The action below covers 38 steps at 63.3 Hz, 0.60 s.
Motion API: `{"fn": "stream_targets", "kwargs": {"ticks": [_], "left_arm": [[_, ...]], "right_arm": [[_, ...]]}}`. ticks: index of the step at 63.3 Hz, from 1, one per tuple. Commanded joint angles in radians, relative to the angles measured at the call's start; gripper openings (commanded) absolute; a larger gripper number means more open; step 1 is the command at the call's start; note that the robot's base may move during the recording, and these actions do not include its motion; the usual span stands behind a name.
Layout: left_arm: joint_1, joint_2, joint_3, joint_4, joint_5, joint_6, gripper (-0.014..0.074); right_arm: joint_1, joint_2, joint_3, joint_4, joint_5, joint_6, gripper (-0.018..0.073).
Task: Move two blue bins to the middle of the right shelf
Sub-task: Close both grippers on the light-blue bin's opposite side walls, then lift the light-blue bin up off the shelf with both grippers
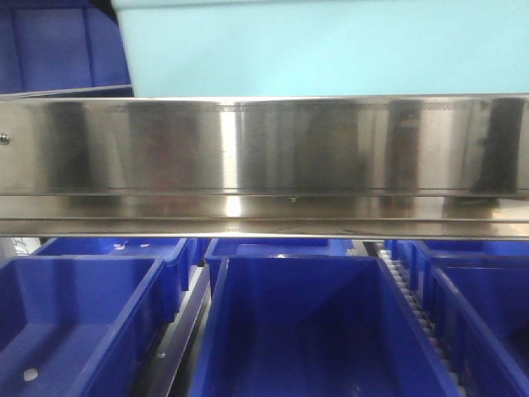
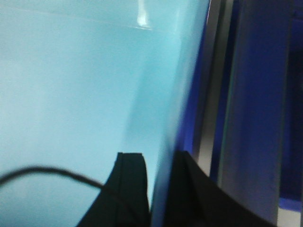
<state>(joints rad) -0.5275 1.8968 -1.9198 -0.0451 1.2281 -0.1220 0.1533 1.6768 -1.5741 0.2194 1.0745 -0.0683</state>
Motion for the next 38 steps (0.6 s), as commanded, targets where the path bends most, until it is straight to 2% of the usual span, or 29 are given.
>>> {"fn": "stream_targets", "kwargs": {"ticks": [1, 17, 38], "left_arm": [[-0.003, -0.008, -0.008, -0.022, -0.007, 0.006, -0.0111], [-0.003, -0.022, -0.009, -0.022, -0.007, 0.006, -0.0111], [-0.003, -0.175, -0.078, 0.007, -0.007, 0.006, -0.0111]], "right_arm": [[0.000, -0.001, -0.008, 0.002, 0.000, -0.011, -0.0155], [0.000, -0.026, -0.008, 0.002, 0.005, -0.011, -0.0153], [0.000, -0.188, -0.013, 0.002, -0.075, -0.011, -0.0153]]}}
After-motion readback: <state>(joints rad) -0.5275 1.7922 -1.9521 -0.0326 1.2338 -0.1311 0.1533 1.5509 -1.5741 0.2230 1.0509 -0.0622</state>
